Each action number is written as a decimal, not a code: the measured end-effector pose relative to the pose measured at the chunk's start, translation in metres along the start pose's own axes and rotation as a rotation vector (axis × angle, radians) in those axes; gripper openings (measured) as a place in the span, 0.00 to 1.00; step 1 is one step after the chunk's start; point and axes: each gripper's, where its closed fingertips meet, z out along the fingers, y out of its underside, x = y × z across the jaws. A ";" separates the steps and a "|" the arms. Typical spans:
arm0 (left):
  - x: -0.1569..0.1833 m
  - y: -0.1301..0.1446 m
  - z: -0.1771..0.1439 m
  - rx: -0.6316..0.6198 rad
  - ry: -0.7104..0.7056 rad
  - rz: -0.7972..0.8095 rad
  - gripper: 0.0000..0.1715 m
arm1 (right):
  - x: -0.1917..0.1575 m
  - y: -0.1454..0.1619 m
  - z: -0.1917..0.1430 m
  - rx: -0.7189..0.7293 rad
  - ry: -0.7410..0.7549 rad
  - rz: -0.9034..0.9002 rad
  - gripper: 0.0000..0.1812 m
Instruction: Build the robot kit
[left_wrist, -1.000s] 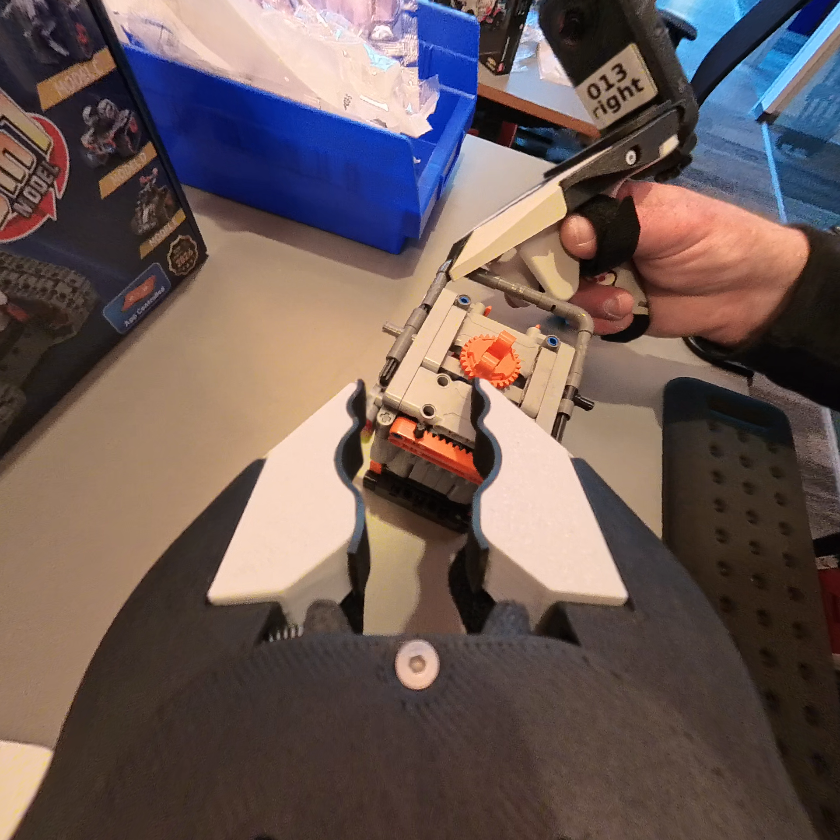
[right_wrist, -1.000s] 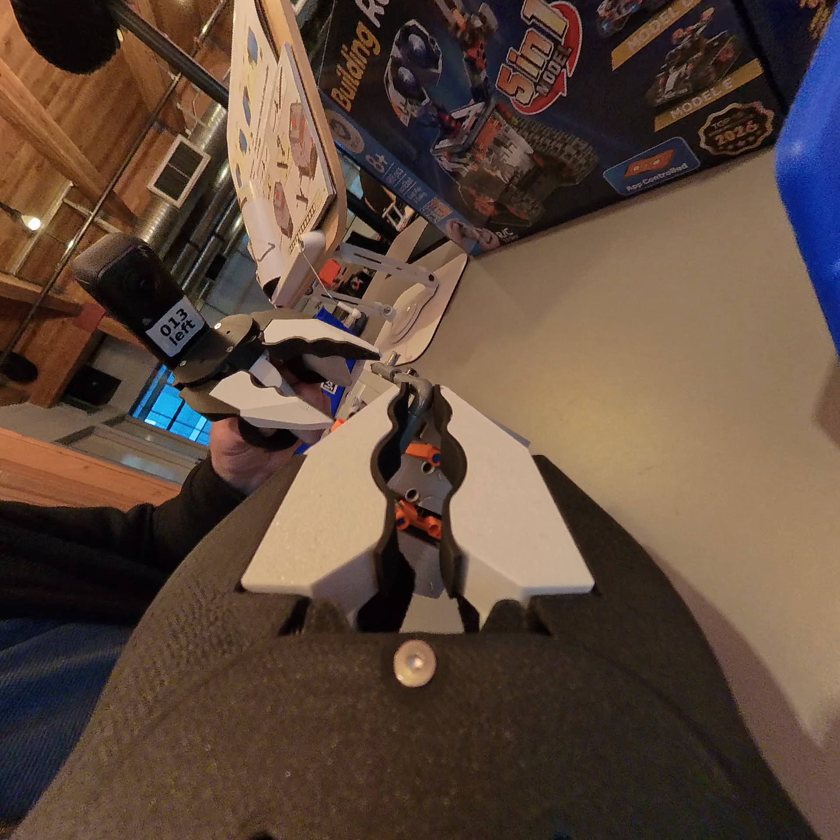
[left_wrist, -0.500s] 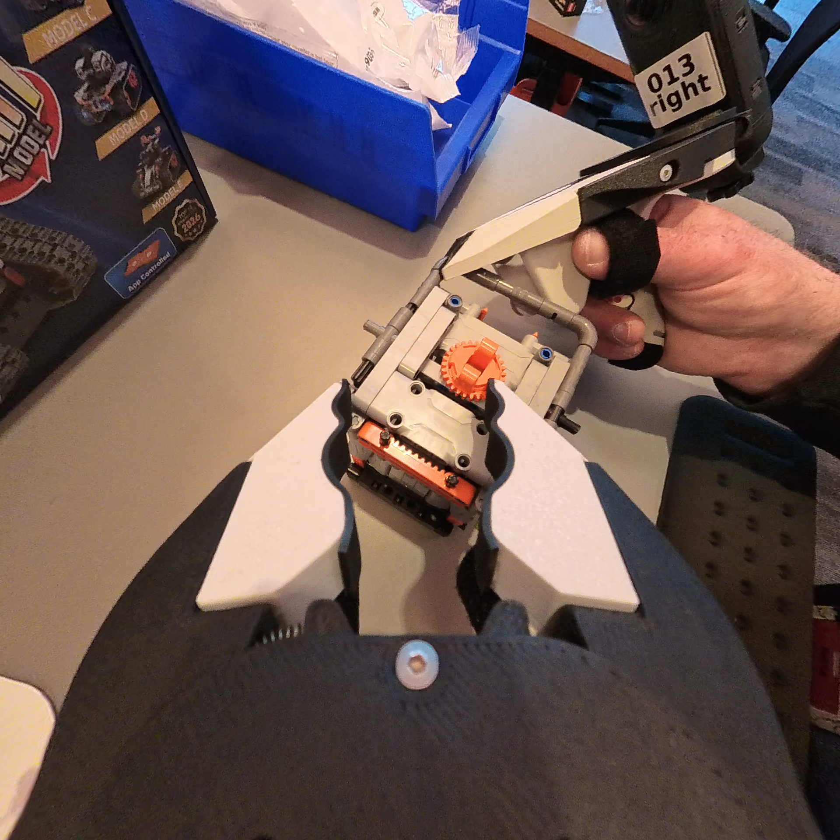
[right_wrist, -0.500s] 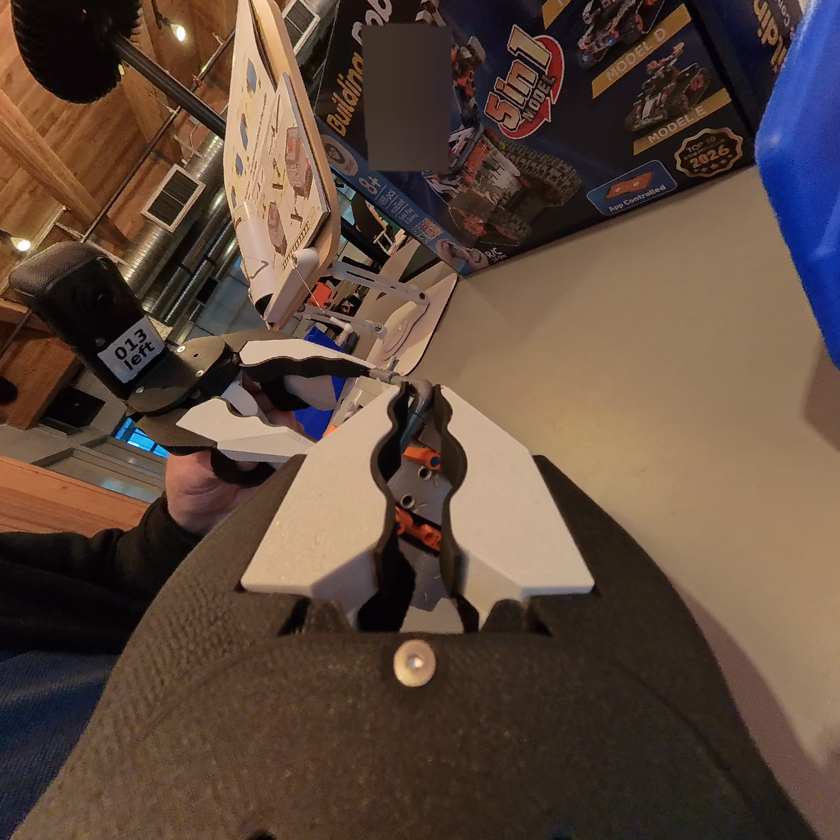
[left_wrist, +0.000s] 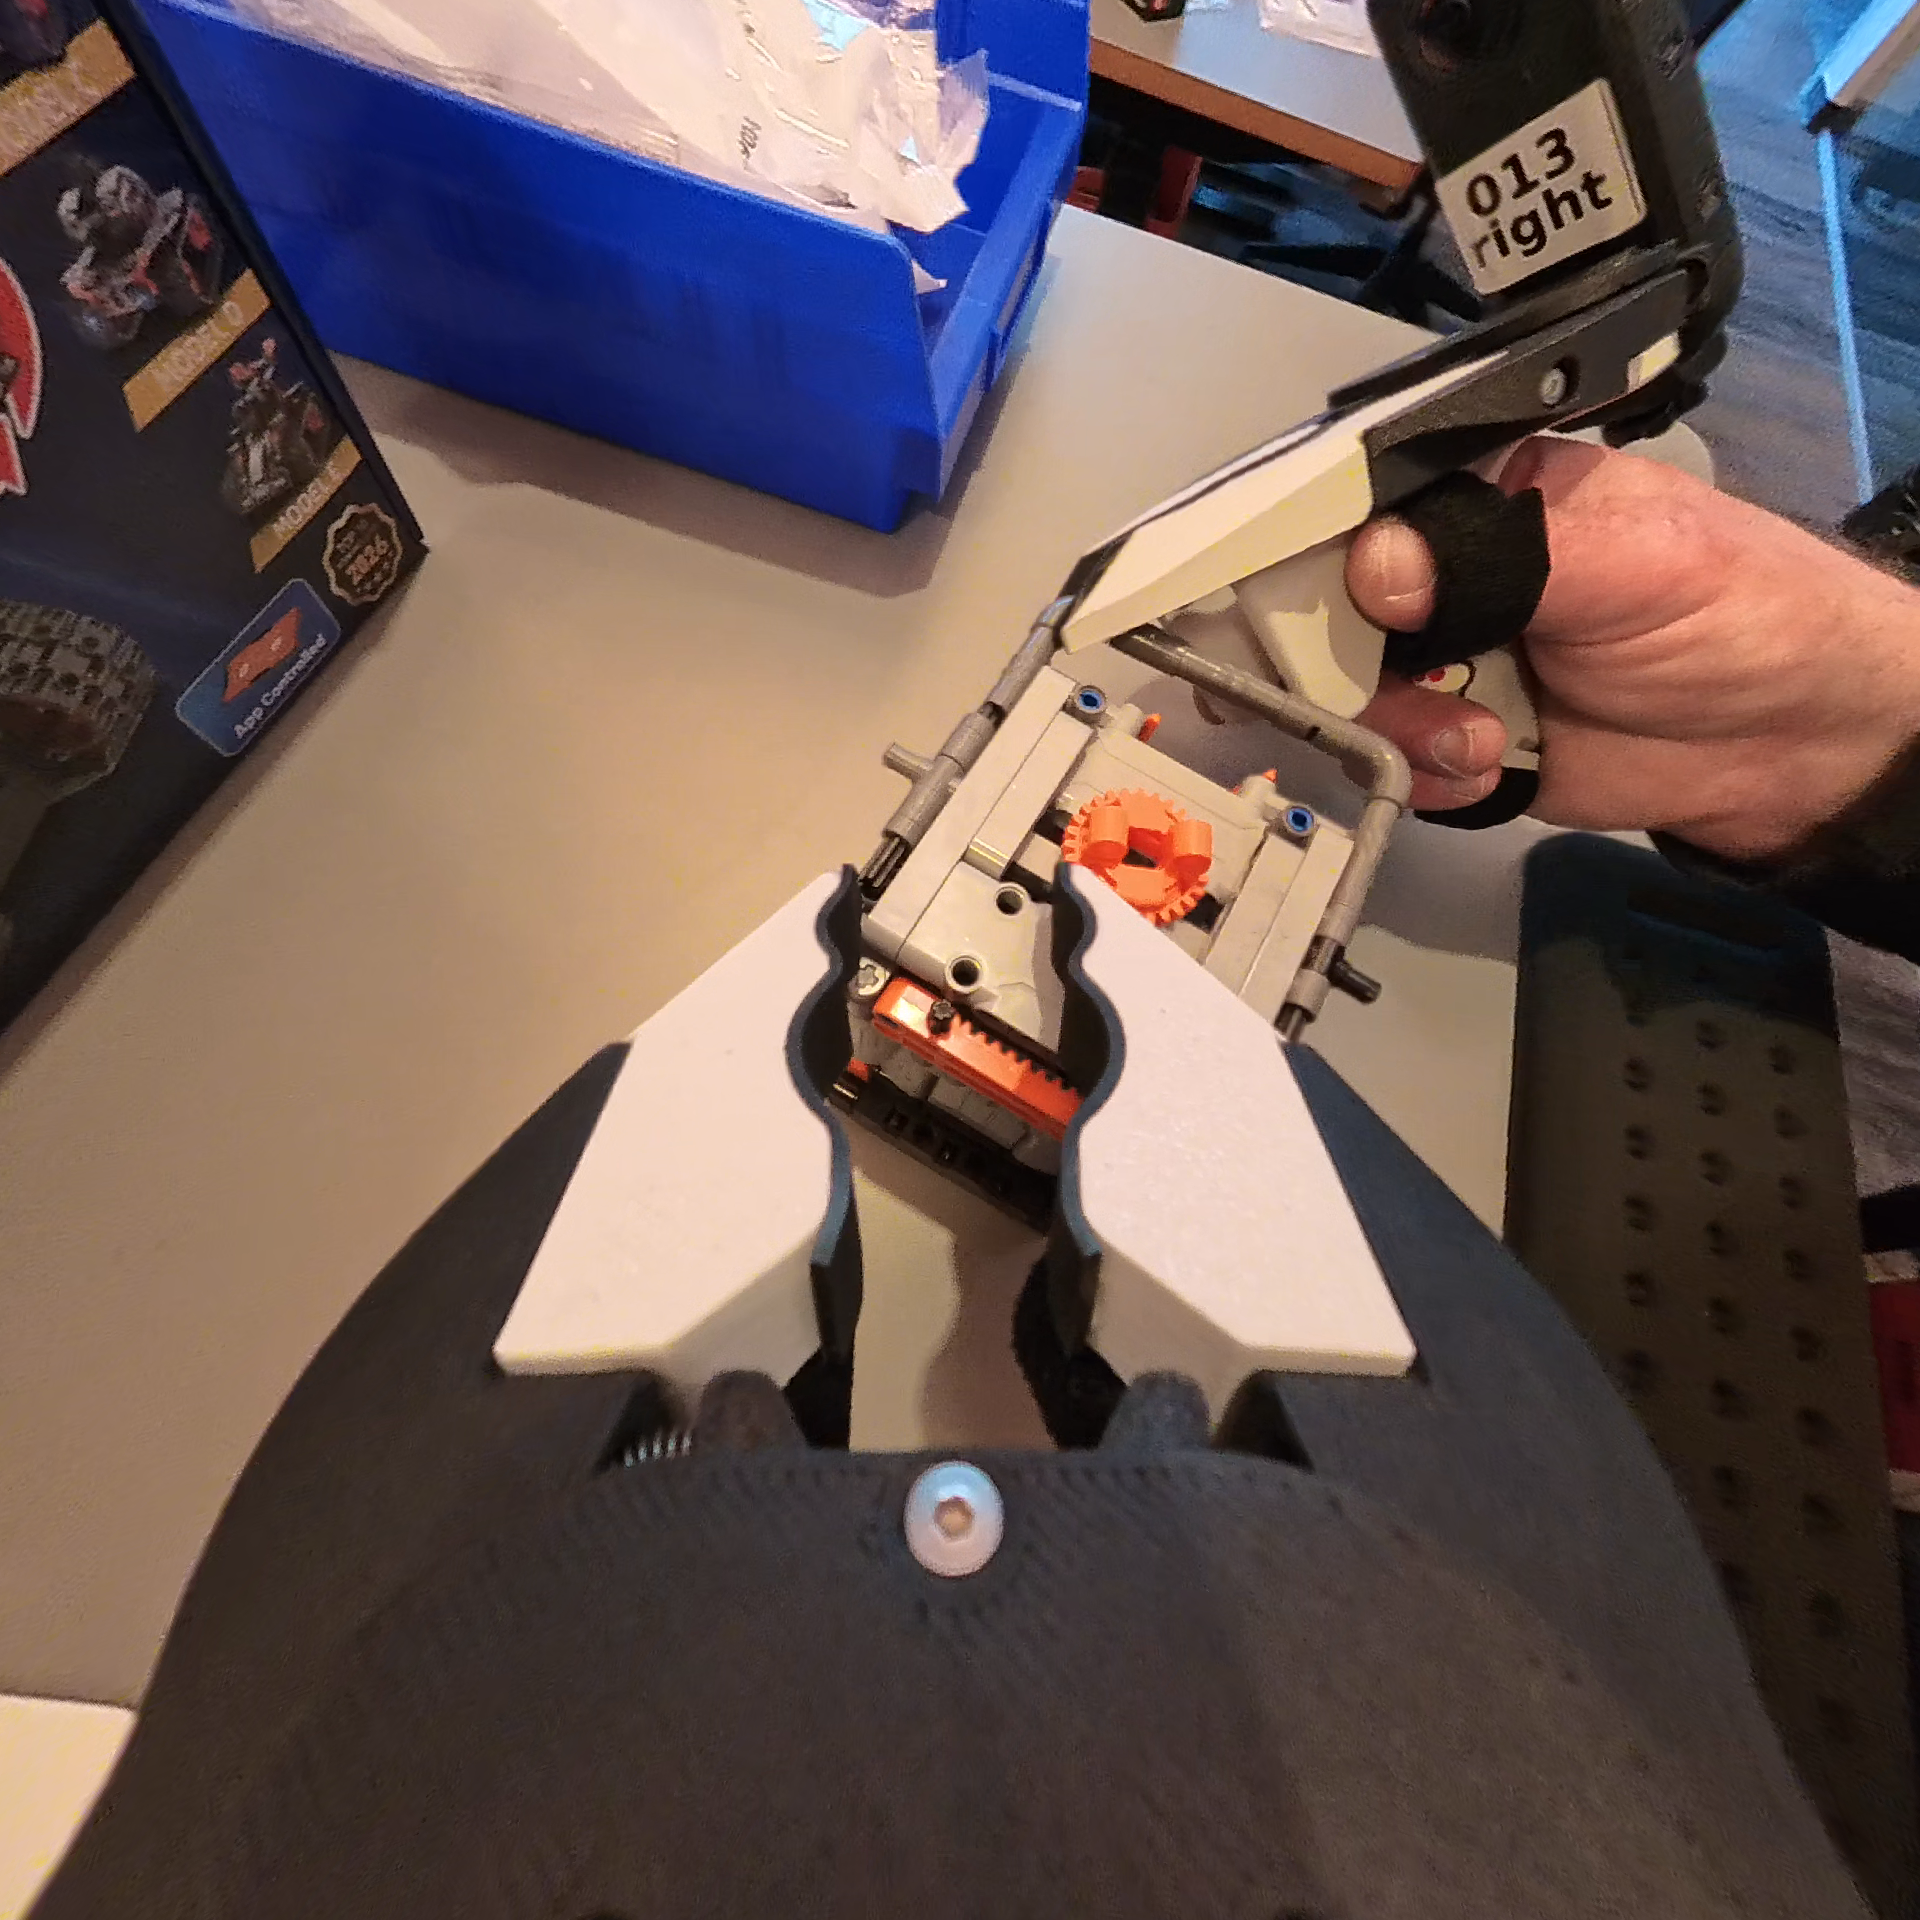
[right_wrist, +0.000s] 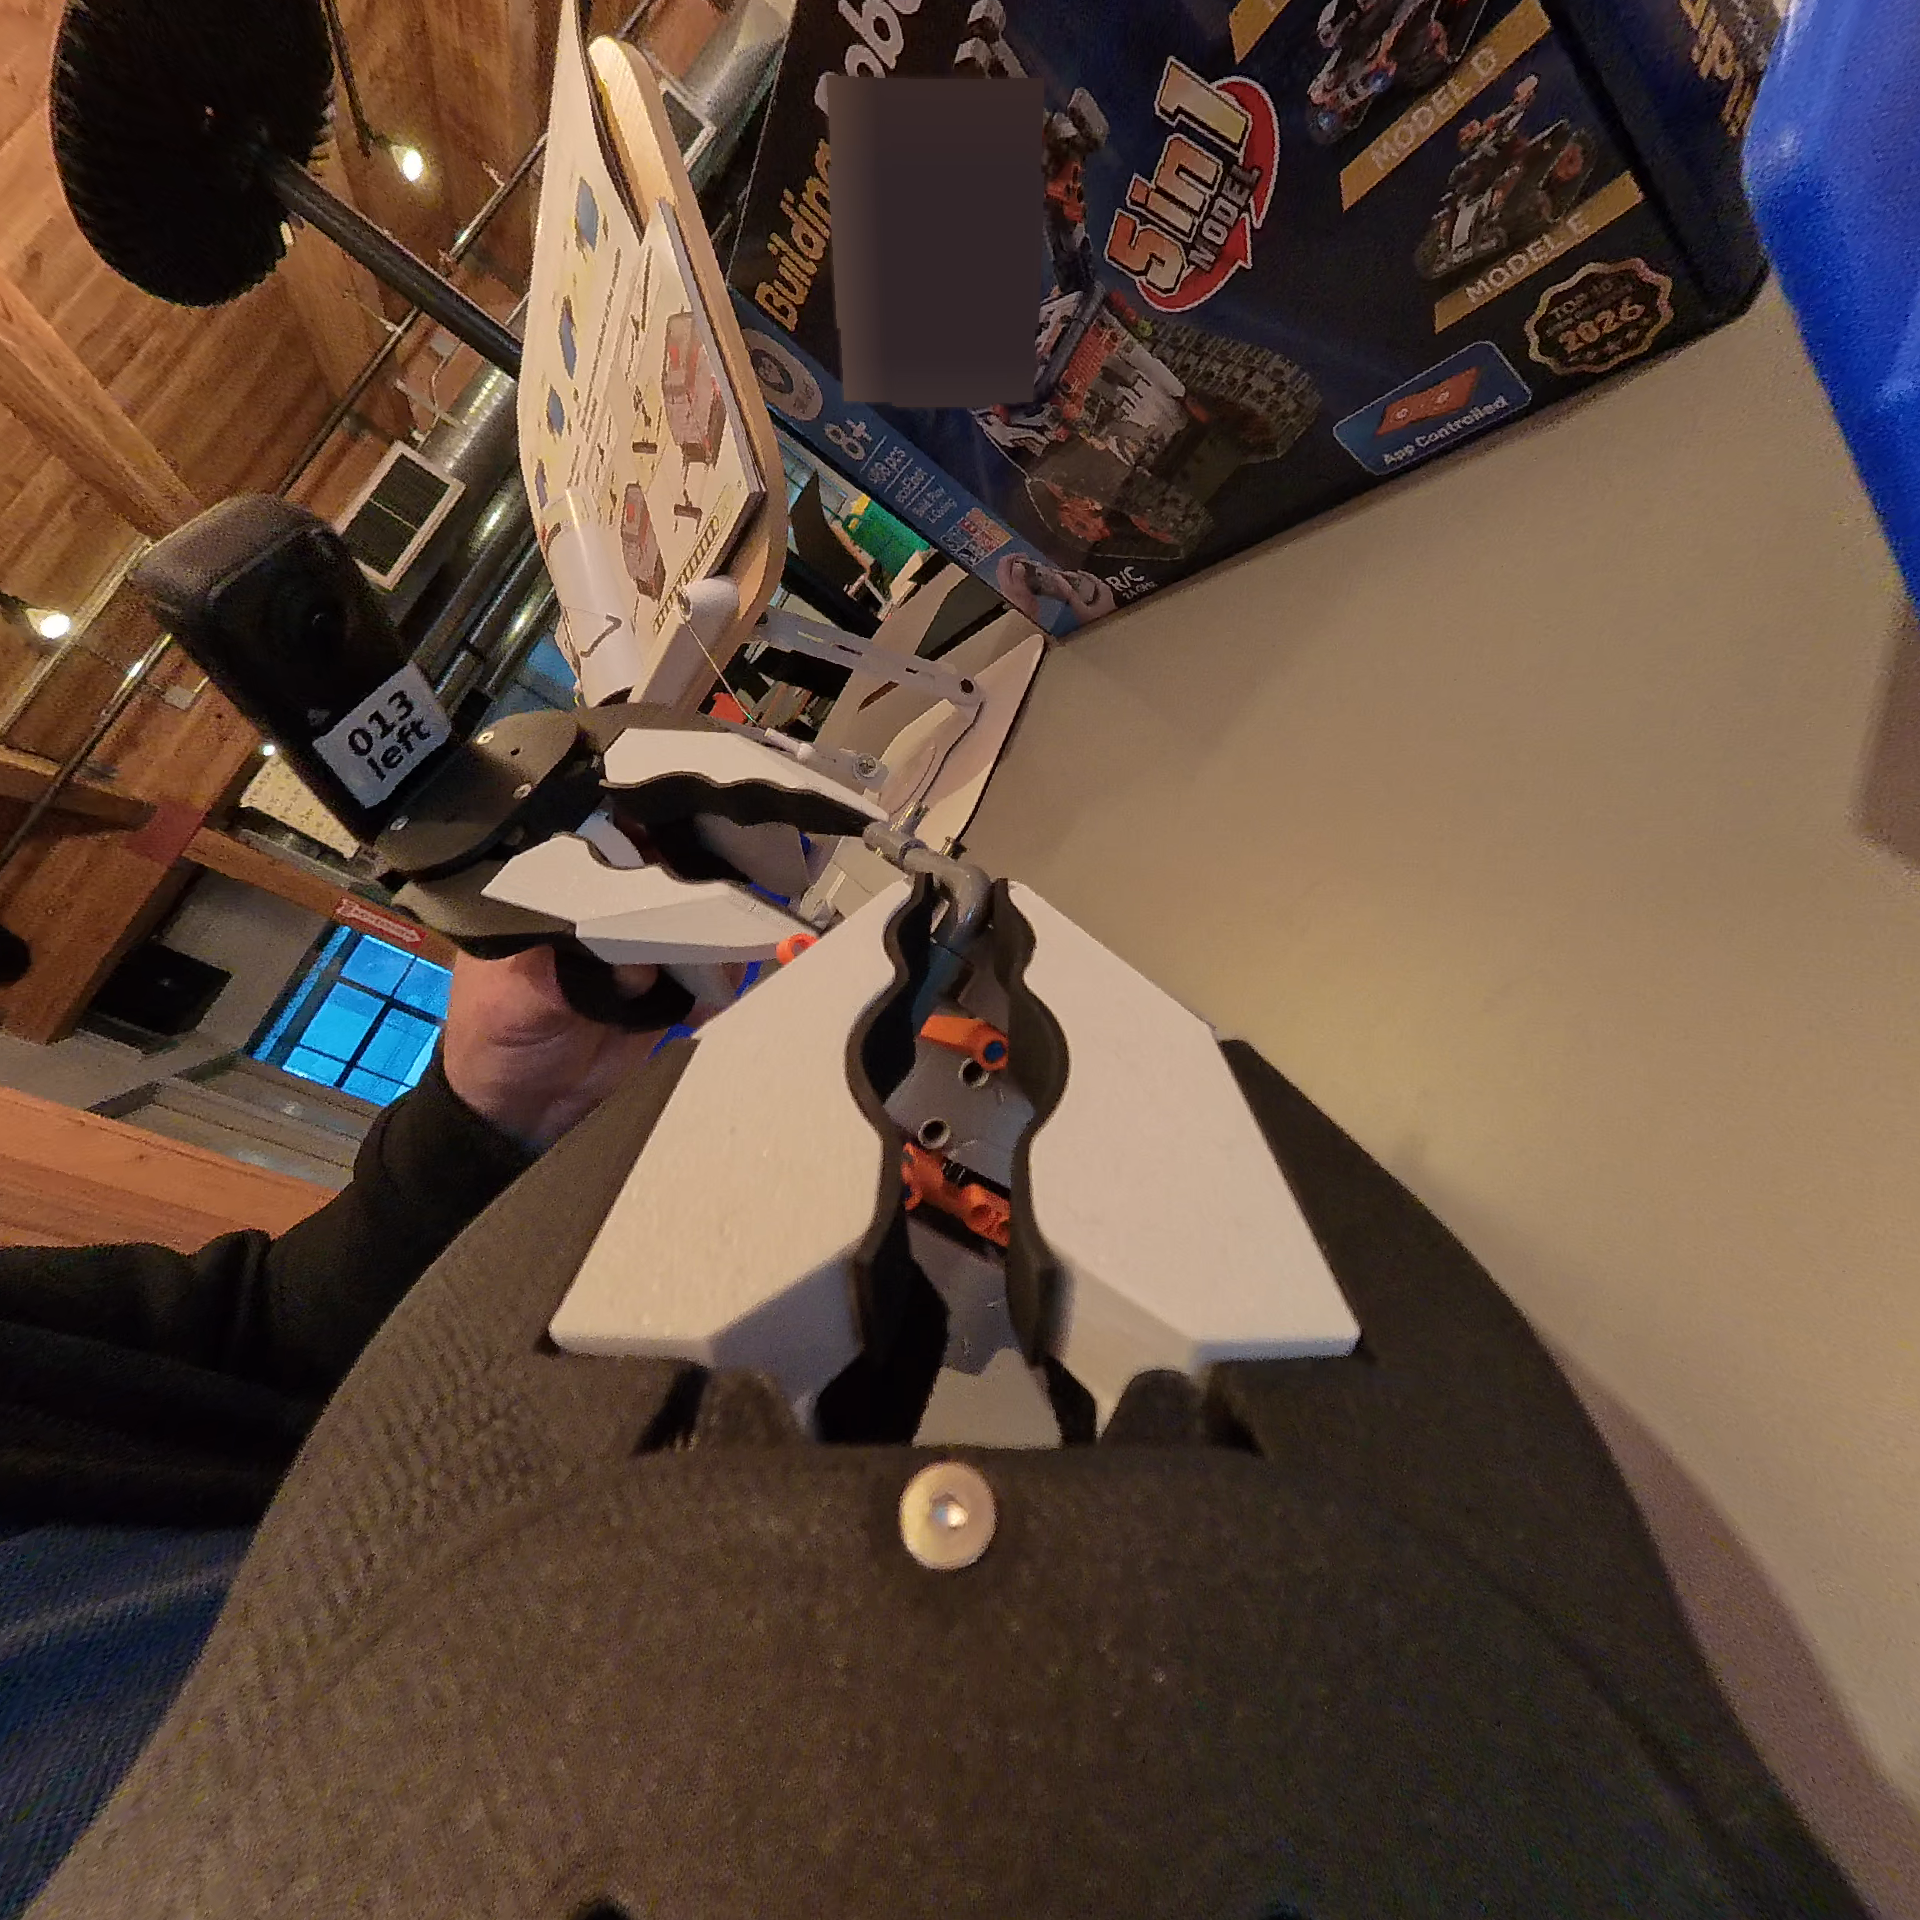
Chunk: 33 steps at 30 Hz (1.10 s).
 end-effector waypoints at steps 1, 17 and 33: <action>0.000 0.000 0.000 -0.005 0.016 0.005 0.20 | -0.001 0.002 -0.001 0.006 0.004 0.001 0.05; 0.007 0.002 -0.001 -0.039 0.094 0.072 0.17 | -0.015 0.020 -0.012 0.052 0.020 -0.012 0.05; 0.010 0.002 0.001 -0.011 0.095 0.101 0.16 | -0.014 0.021 -0.014 0.050 0.033 -0.042 0.05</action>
